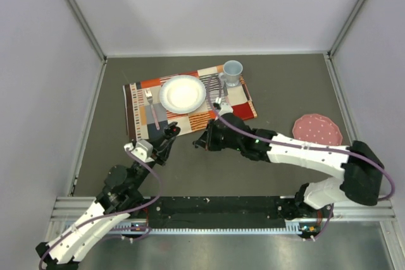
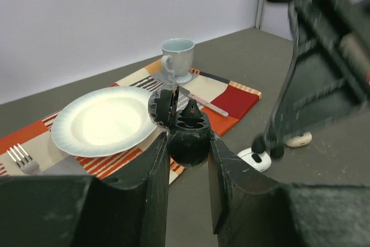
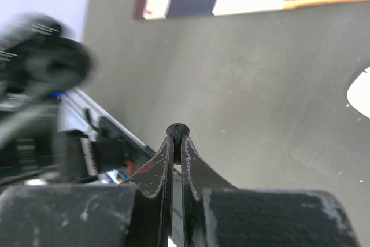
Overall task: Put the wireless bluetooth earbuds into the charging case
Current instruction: Pick up the left earbud from the center of the board, then insert the left earbud into the left side groove of the charging case.
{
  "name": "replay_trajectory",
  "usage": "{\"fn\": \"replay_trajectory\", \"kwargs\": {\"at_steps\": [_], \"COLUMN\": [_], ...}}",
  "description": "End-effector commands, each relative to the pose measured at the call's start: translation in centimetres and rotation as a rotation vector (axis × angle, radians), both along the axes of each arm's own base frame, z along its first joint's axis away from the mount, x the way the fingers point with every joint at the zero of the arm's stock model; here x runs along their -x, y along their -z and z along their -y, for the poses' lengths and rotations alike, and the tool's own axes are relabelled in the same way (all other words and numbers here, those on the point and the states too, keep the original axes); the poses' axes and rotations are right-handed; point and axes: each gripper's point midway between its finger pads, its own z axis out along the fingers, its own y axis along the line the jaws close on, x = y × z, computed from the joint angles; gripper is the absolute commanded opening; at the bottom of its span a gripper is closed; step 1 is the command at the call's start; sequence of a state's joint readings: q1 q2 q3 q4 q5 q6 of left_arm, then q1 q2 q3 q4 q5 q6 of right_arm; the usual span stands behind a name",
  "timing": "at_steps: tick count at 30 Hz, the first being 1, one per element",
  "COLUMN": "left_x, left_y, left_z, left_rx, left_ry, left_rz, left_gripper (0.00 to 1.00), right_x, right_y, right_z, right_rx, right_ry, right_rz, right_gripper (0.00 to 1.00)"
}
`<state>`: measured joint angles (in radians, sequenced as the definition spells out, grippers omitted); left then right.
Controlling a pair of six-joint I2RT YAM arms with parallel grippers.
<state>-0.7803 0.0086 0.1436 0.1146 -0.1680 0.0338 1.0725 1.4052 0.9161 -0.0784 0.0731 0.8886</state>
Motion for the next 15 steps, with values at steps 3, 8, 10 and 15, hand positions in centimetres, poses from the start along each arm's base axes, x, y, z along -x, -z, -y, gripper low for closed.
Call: {"fn": "replay_trajectory", "kwargs": {"at_steps": [3,8,10,15], "left_x": [2.3,2.2,2.3,2.0], "left_y": [-5.7,-6.2,-6.2,-6.2], "left_z": [-1.2,-1.6,-1.5,-1.4], "left_rx": [0.097,0.075,0.069,0.034], "left_ry": [0.013,-0.026,-0.026,-0.039], "left_rz": [0.330,0.415,0.437,0.464], "left_gripper": [0.00,0.00,0.00,0.00], "right_x": [-0.6,-1.0,-1.2,-0.5], "right_y": [-7.2,-11.3,-12.1,-15.0], "right_z": [1.6,0.2,0.0,-1.8], "right_rx": [-0.069,-0.126,-0.113,-0.167], "right_ry": [0.162,0.219,0.281,0.297], "right_rz": [-0.025,-0.075,-0.117,-0.107], "right_gripper": [0.00,0.00,0.00,0.00]}}
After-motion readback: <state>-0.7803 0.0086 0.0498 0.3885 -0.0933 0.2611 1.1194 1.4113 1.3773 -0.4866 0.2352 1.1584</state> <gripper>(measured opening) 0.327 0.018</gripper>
